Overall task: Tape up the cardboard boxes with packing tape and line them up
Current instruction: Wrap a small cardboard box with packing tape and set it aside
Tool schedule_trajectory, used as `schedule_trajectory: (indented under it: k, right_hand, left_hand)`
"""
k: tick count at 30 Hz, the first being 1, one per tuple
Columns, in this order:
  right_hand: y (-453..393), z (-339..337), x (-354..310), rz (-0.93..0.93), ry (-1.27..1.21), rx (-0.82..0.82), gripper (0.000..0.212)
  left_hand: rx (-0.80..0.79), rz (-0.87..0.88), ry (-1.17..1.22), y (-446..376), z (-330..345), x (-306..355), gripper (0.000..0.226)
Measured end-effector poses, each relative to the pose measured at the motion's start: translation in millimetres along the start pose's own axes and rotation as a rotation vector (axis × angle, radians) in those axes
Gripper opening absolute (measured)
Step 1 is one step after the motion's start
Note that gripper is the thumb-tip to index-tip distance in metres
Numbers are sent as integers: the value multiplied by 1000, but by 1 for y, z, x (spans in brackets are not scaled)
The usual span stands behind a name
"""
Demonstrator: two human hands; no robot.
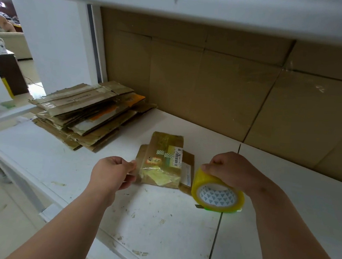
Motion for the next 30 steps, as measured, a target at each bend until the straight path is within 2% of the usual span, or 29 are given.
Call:
schedule_trajectory:
  k: [7,13,16,18,20,25,28,30]
  right_hand:
    - [-6,7,-20,55,260,-29,36]
    - [-10,22,-42,61,399,-45,32]
    - [-11,32,-53,36,503,-45,30]
    - [-12,37,-58,29,540,-30,21]
    - [-13,40,-60,13,551,-36,14]
    - [-15,38,-57,-1,514,-91,22]
    - [-16,36,-53,-4,457,-131,26]
    - [-16,34,-51,-11,442,-133,28]
  left_hand:
    - [12,6,-214,-4,0,-12,26]
    - [-12,77,-409,-3,4,-8,41]
    - [-31,92,-462,-2,6,-7,34]
    - [-47,107,-476,-3,7,-8,32]
    - [-47,124,-475,-5,8,-9,30]
    - [-33,189,-507,-7,10,-7,24]
    - [-48,274,-524,-8,15,-9,6]
    - [-78,290,-501,-8,19,-10,17]
Point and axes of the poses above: each hand's wrist, its own y-axis away from the middle knuckle, its own z-axis out of the palm, x = y × z, the point moved 2 cm from there along -y, towards the middle knuckle, and after that the axes turned 8 degrees about z, right-handed, at the moved point
